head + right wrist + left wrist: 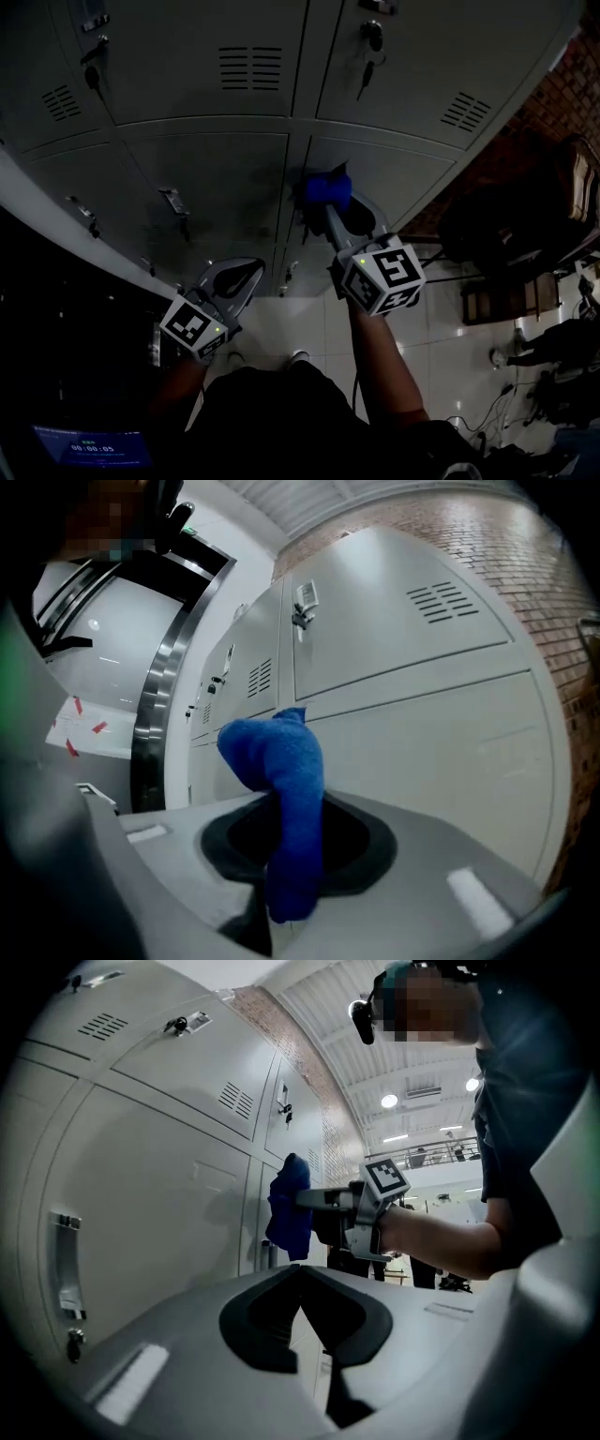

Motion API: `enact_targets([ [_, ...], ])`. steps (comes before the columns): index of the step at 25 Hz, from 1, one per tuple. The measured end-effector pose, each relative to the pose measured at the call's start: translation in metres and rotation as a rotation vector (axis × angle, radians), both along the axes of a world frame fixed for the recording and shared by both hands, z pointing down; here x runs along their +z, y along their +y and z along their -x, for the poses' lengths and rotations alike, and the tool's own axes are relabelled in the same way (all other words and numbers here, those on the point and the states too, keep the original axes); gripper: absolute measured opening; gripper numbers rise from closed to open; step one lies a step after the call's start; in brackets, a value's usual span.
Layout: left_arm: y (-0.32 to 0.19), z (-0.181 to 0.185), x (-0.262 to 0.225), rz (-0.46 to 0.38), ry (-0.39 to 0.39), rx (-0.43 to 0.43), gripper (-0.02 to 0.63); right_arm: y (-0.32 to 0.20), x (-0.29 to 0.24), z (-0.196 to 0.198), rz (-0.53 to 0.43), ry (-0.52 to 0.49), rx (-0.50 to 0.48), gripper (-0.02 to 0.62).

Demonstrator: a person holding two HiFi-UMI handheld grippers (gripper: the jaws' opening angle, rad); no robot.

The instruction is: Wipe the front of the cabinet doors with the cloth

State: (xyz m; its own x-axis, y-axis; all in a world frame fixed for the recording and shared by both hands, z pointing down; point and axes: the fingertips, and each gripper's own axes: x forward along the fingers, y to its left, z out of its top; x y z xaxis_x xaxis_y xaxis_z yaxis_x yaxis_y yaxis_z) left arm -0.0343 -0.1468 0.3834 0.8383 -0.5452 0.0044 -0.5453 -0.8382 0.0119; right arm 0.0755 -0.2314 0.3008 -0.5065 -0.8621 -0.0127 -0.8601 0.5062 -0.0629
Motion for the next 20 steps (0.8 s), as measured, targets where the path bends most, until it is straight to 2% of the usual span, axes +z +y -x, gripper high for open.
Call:
enact_targets([
  [4, 0.001, 0.021, 0.001, 0.011, -0.005, -0.036, 0.0, -0.021, 0.01, 0.016, 0.0, 0.02, 0.019, 0.084],
  [10, -0.003, 0.028, 0.005, 0.017, -0.009, -0.055, 0.0, -0.027, 0.013, 0.009, 0.001, 0.045, 0.038, 0.084],
  [13, -0.005, 0.018, 0.007, 0.022, -0.012, -0.038, 0.0, -0.026, 0.017, -0.012, 0.013, 0.045, 0.067, 0.084],
  [20, -0.01, -0.022, 0.01, 0.023, -0.011, 0.02, 0.0, -0.021, 0.017, -0.088, 0.012, 0.047, 0.178, 0.084],
])
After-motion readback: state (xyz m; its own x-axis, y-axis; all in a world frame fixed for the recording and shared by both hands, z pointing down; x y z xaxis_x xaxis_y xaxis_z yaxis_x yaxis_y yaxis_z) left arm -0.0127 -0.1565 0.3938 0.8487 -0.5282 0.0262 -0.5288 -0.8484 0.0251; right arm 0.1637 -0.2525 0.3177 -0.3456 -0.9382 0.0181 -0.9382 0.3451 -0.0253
